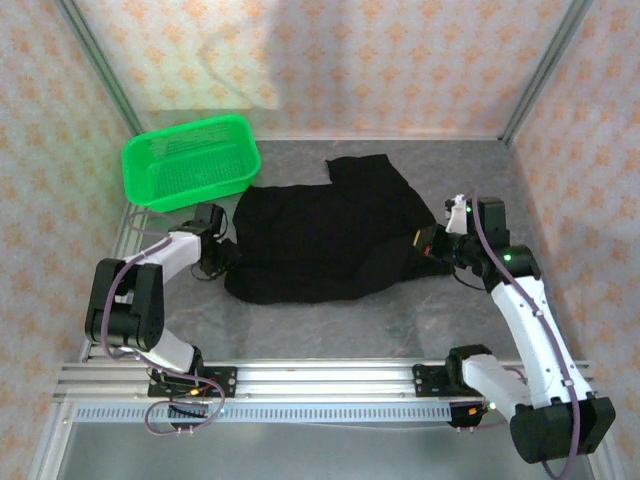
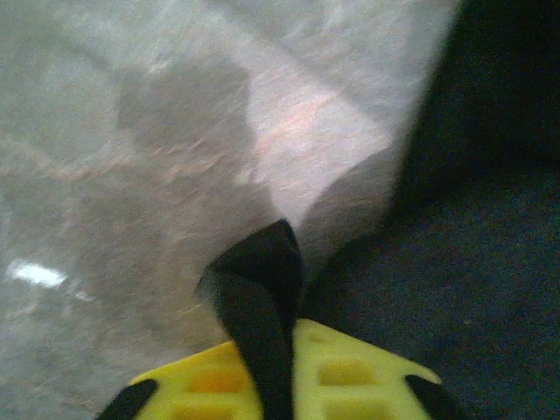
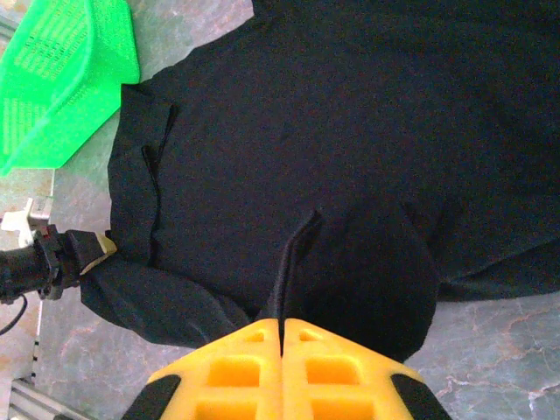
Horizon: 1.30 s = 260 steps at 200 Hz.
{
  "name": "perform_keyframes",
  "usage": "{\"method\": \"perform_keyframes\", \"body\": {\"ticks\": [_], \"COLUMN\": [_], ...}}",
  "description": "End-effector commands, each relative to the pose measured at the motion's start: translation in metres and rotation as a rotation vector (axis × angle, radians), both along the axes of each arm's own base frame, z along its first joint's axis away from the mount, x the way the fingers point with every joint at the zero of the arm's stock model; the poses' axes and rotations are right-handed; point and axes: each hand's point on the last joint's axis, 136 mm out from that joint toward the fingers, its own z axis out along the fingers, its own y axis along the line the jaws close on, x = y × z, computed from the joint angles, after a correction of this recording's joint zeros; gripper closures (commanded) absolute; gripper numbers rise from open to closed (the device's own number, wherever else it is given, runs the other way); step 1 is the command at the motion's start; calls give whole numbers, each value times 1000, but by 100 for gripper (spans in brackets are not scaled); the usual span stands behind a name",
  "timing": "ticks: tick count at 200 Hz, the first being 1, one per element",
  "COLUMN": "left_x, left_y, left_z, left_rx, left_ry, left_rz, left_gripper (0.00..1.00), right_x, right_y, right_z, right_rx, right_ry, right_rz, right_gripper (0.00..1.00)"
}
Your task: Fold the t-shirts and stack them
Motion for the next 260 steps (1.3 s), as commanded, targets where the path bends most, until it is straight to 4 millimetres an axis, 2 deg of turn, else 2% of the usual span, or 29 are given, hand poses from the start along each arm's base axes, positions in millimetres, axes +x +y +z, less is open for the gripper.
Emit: {"method": "perform_keyframes", "body": {"ticks": [1,26,52,66,82,96,106,117,134,142,157,172,184,206,226,260], "left_x": [53,80,97,99,95,87,75,59,27,12,-15,-41,-58,-72,-68,-47], "left_y": [-13,-21,-20,-15,-11,-9,-11,-11,-8,-8,-10,-9,-5,4,1,-13], "left_z": [60,131,199,223,234,228,210,185,142,125,101,81,75,86,98,110], "left_rx": [-19,15,85,138,172,169,146,117,86,65,7,-22,-13,4,-18,-42], "left_ry": [-226,-392,-548,-596,-628,-618,-583,-535,-459,-434,-411,-377,-369,-422,-465,-417], "left_rz": [-47,-133,-213,-231,-236,-231,-222,-204,-154,-133,-87,-52,-32,15,21,-67], "left_gripper": [93,93,92,92,91,90,88,86,85,83,75,65,57,42,33,29], "right_x": [26,58,97,113,123,121,115,103,80,63,36,14,0,-18,-27,-37], "right_y": [-6,-12,-19,-27,-37,-45,-51,-58,-71,-76,-87,-93,-99,-107,-114,-123], "right_z": [28,46,80,96,111,110,100,80,31,15,-22,-47,-60,-78,-88,-101], "right_rx": [-5,-63,-92,-111,-121,-125,-138,-150,-165,-164,-182,-181,-188,-204,-235,-292], "right_ry": [-87,-121,-183,-209,-237,-225,-194,-144,-26,6,92,148,180,227,260,299], "right_rz": [-55,-81,-104,-129,-160,-184,-212,-245,-328,-371,-450,-513,-557,-621,-662,-690], "right_gripper": [100,100,100,100,100,100,100,100,100,100,100,100,100,100,100,100]}}
